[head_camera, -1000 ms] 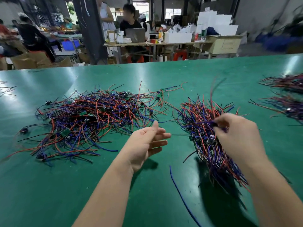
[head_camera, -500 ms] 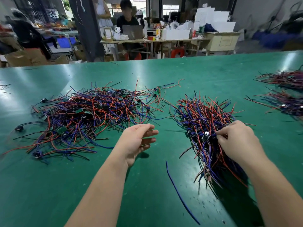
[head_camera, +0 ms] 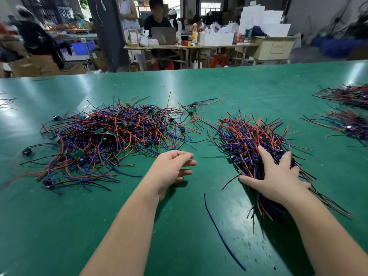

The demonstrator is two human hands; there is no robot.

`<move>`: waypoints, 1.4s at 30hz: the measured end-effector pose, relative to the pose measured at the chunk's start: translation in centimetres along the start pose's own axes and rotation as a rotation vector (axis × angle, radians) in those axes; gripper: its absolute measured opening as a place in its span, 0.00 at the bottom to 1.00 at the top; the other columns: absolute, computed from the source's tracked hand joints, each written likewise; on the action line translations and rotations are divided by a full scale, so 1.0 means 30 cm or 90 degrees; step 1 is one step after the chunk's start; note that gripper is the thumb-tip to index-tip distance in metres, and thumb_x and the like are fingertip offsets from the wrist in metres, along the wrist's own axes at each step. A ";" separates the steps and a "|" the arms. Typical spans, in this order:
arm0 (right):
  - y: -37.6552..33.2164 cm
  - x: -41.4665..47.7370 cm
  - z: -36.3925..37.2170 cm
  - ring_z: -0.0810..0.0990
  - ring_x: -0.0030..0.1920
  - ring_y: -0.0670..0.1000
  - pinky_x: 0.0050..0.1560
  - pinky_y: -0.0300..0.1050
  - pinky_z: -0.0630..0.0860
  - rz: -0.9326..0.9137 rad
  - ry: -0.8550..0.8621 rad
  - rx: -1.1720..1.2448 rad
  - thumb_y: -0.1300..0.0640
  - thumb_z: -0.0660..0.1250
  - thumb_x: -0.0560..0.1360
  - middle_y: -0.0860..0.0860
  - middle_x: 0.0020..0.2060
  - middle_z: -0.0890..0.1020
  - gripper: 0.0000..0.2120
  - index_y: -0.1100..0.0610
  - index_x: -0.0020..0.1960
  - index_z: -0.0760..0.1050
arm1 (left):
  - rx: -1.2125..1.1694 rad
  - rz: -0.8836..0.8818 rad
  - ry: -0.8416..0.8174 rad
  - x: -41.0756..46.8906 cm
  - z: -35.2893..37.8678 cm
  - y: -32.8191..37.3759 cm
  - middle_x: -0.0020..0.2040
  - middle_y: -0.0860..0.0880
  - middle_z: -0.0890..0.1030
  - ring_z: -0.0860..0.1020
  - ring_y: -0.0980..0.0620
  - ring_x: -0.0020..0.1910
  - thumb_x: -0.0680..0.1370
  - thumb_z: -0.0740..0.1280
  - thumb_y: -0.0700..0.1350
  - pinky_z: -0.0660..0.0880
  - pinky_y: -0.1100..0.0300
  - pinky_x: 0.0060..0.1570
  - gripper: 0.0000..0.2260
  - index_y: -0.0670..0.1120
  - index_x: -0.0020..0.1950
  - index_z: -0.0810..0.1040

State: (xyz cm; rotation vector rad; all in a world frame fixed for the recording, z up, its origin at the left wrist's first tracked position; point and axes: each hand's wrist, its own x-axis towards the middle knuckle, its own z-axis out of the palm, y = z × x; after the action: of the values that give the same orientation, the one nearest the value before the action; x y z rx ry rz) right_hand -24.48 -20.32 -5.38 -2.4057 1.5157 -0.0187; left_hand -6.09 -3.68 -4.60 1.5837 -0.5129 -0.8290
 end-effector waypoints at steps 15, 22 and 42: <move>-0.111 -0.179 -0.103 0.74 0.44 0.46 0.45 0.36 0.69 -0.317 0.043 0.021 0.38 0.68 0.69 0.45 0.44 0.77 0.15 0.49 0.45 0.77 | 0.409 0.171 -0.177 -0.010 0.015 -0.041 0.37 0.57 0.76 0.72 0.57 0.32 0.70 0.75 0.48 0.71 0.64 0.38 0.07 0.56 0.41 0.78; -0.204 -0.304 -0.004 0.74 0.50 0.51 0.54 0.44 0.71 -0.396 -0.216 -0.067 0.47 0.71 0.71 0.49 0.49 0.70 0.11 0.54 0.46 0.78 | 0.470 0.196 0.133 0.018 -0.046 -0.042 0.39 0.60 0.78 0.74 0.64 0.34 0.74 0.67 0.47 0.65 0.75 0.32 0.04 0.56 0.41 0.77; -0.510 0.141 -0.240 0.79 0.47 0.50 0.55 0.39 0.67 -0.452 0.242 0.238 0.56 0.65 0.76 0.53 0.63 0.72 0.18 0.54 0.66 0.70 | 0.590 -0.085 0.519 0.048 -0.276 -0.049 0.65 0.47 0.73 0.68 0.45 0.65 0.75 0.66 0.46 0.60 0.47 0.65 0.20 0.50 0.67 0.70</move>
State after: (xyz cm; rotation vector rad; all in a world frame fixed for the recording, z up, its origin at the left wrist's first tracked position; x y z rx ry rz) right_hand -10.34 -19.66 4.78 -2.5582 0.6049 -0.8631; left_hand 0.88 1.00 -6.11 2.6250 -0.1740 0.0781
